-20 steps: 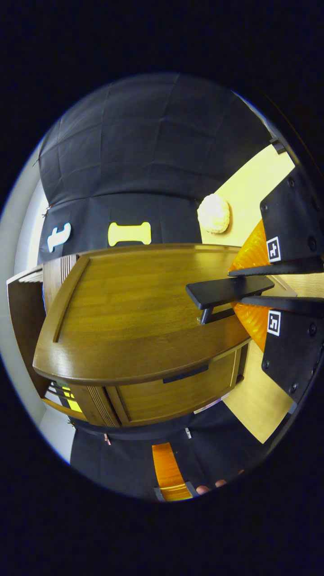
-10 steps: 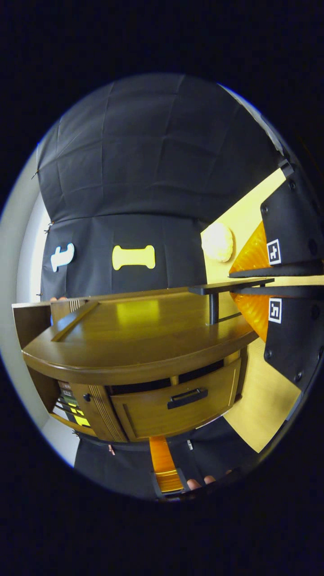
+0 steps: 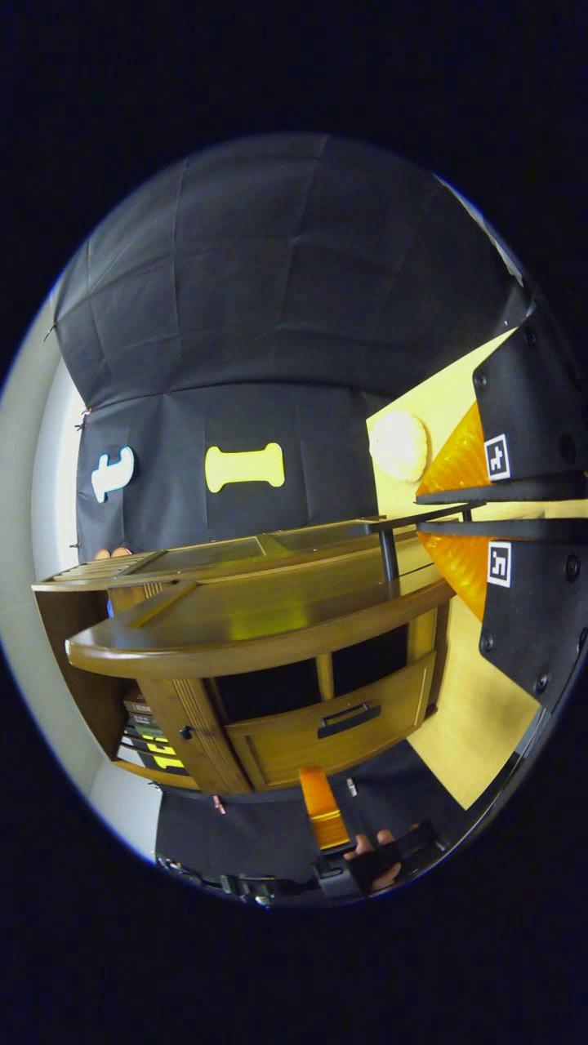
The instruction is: Open the right door of the double-door shoe cabinet with the right hand, and open the left door with the left hand.
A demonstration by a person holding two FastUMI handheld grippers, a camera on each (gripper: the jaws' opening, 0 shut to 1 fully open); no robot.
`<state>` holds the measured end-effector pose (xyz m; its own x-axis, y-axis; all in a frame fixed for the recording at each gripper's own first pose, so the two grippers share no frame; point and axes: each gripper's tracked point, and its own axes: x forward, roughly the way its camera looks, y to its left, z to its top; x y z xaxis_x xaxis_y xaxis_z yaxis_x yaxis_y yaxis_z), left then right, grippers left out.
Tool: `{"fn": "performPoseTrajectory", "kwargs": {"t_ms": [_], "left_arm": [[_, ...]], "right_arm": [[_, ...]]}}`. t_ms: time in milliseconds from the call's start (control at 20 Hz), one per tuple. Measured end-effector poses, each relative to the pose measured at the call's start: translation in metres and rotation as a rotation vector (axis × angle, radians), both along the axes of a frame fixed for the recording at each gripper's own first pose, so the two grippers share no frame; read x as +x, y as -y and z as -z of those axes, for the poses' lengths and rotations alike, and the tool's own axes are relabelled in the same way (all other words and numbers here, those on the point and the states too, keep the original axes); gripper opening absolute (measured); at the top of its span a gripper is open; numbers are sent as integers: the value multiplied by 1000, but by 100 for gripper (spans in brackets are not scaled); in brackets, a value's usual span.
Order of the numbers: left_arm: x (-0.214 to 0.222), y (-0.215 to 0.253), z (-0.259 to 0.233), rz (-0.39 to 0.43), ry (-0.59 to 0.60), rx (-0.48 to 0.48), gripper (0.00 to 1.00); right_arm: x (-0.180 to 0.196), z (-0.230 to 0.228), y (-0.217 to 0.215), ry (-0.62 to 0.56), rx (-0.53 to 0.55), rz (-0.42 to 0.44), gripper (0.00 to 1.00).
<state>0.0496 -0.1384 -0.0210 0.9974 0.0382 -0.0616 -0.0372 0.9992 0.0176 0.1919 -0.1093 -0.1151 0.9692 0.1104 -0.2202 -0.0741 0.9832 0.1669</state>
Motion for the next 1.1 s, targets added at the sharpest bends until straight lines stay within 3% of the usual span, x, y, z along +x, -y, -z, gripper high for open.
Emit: {"fn": "performPoseTrajectory", "kwargs": {"t_ms": [100, 250, 300, 400, 450, 650, 700, 850, 1100], "left_arm": [[3, 0, 2, -7, -4, -1, 96], [10, -1, 4, -8, -11, 4, 96], [13, -3, 6, -10, -17, 6, 96], [20, -8, 11, -13, -26, 10, 96], [25, -11, 13, -16, -29, 13, 96], [57, -34, 29, -34, -32, 1, 96], [66, -41, 33, -38, -32, -6, 96], [97, -64, 49, -34, -36, 1, 95], [135, -83, 77, -27, -59, 23, 77]], "right_arm": [[-3, -1, 0, 7, -12, -8, 18], [-11, -4, 2, 14, -50, -6, 12], [-12, -6, 8, 18, -64, 5, 22], [-17, -15, 18, 45, -92, 40, 26], [-20, -21, 27, 64, -106, 71, 36], [-37, -35, 49, 118, -119, 158, 92], [-43, -34, 50, 116, -118, 163, 96], [-61, -30, 58, 99, -89, 200, 98], [-82, -29, 75, 70, -80, 310, 98]]}}
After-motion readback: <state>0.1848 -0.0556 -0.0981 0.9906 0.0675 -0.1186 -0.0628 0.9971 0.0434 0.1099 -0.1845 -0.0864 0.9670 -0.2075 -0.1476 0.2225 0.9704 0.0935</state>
